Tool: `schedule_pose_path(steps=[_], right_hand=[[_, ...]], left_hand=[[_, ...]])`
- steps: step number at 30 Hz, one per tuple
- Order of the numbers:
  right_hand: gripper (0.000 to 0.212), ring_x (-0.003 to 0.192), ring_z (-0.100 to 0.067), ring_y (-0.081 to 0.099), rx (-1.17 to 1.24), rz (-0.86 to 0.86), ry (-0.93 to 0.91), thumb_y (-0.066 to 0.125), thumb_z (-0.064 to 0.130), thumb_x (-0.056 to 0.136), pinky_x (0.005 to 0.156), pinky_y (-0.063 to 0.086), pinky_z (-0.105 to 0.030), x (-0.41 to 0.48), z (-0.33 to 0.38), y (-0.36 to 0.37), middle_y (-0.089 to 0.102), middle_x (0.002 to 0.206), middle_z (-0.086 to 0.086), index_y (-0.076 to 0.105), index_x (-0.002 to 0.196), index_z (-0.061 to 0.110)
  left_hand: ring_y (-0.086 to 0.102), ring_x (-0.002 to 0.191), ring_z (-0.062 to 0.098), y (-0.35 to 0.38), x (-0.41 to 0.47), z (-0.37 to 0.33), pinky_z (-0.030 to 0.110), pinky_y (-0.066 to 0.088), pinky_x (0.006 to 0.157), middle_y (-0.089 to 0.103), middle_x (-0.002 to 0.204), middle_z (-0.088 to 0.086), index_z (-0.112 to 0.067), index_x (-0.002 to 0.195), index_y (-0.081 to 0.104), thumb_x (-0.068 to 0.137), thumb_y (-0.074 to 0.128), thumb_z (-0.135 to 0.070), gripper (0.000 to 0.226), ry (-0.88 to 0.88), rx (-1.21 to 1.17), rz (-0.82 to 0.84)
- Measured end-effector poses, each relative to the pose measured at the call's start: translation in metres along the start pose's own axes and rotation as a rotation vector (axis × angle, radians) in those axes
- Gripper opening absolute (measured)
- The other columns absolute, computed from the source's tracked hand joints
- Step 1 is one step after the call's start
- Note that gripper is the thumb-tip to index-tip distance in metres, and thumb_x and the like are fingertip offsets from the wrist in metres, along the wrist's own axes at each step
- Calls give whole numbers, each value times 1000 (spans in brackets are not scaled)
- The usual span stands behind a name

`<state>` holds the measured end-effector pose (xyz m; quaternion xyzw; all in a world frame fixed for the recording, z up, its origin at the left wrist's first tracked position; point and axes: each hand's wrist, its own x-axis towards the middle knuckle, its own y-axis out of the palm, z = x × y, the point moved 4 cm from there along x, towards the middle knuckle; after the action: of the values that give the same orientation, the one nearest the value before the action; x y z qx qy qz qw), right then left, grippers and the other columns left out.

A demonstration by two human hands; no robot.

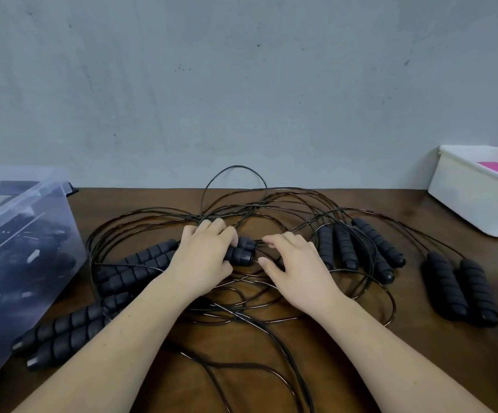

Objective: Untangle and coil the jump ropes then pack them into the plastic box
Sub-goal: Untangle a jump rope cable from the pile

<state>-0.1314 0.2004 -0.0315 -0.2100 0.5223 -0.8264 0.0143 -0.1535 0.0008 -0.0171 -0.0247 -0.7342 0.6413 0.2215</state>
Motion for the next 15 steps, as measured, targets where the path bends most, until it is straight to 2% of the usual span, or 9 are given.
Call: schedule_pose_path(steps=[3, 7, 9, 13, 15], right_hand=[[44, 128, -5, 50, 93, -20, 10, 54, 47, 108, 113, 34, -32, -1, 1, -3, 57, 136, 17, 53, 150, 35], [39, 120, -4, 50, 143, -2, -41, 59, 50, 105, 111, 38, -37, -2, 5, -6, 58, 127, 21, 57, 143, 38], [35, 117, -4, 50, 179, -29, -65, 60, 50, 105, 109, 40, -41, -3, 6, -11, 60, 125, 22, 57, 138, 39], [48, 126, 1, 52, 343, -39, -59, 68, 59, 98, 109, 42, -32, -8, 8, -22, 60, 132, 28, 51, 142, 47], [36, 119, -2, 57, 316, -53, -77, 63, 58, 101, 103, 49, -36, -9, 10, -22, 64, 125, 26, 56, 134, 46]], left_hand=[[45, 122, 12, -5, -3, 0, 37, 31, 113, 50, 125, -15, -39, 123, 55, 92, 67, -35, 33, 40, -39, -48], [52, 109, 10, -18, -11, -13, 36, 35, 111, 57, 113, -20, -38, 123, 53, 93, 65, -33, 32, 130, -122, -148], [54, 114, 10, -27, -15, -19, 36, 34, 108, 61, 116, -21, -37, 126, 57, 94, 66, -33, 34, 178, -123, -214], [48, 127, 7, -41, -21, -21, 36, 28, 108, 60, 131, -26, -40, 133, 61, 97, 70, -34, 37, 262, -128, -272], [47, 130, 6, -43, -23, -23, 37, 29, 110, 58, 133, -28, -44, 135, 60, 97, 72, -35, 41, 273, -140, -253]])
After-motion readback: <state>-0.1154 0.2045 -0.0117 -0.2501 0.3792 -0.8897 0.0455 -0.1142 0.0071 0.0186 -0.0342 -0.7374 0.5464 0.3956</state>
